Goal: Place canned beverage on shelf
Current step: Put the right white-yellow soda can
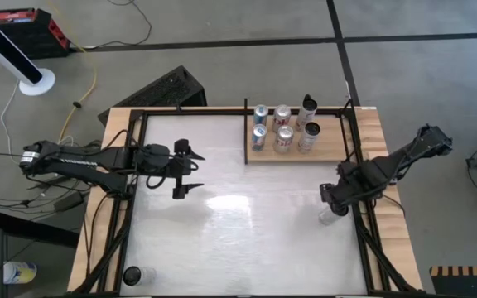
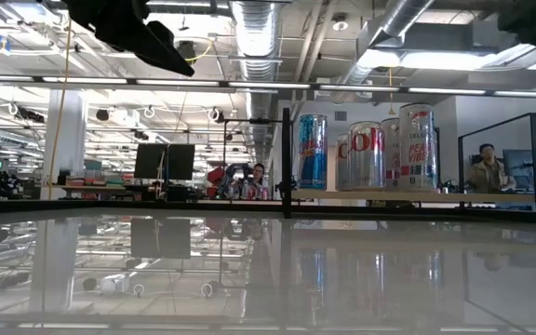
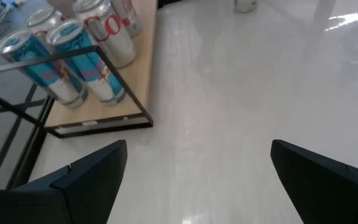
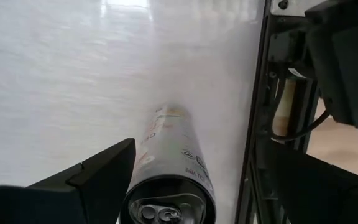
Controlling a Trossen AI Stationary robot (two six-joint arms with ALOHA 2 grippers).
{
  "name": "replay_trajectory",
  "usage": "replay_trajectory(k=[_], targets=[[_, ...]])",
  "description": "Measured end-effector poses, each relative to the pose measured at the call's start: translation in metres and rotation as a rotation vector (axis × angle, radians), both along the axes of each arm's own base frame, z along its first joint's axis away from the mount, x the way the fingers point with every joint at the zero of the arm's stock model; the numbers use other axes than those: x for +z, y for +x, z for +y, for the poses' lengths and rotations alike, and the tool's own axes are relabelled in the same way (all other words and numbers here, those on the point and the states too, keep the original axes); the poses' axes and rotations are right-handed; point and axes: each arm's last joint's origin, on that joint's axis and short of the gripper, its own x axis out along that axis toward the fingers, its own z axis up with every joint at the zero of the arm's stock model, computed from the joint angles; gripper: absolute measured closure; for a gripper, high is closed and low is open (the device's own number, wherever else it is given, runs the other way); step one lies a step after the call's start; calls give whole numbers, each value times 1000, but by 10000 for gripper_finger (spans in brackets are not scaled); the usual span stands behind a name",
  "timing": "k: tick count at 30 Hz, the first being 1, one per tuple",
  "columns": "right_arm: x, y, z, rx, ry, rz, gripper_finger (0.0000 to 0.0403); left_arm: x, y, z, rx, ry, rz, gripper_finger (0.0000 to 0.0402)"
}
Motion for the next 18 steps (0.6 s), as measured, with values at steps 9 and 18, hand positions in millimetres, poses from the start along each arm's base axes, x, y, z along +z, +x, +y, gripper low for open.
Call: replay_trajectory(k=[9,18], targets=[[9,3,9,-21,23,-69,30,2,-1,-3,-103,-20,-11,20],[21,10,17,-20,-32,-91,30,1,-1,-3,-105,-18,-5,20]])
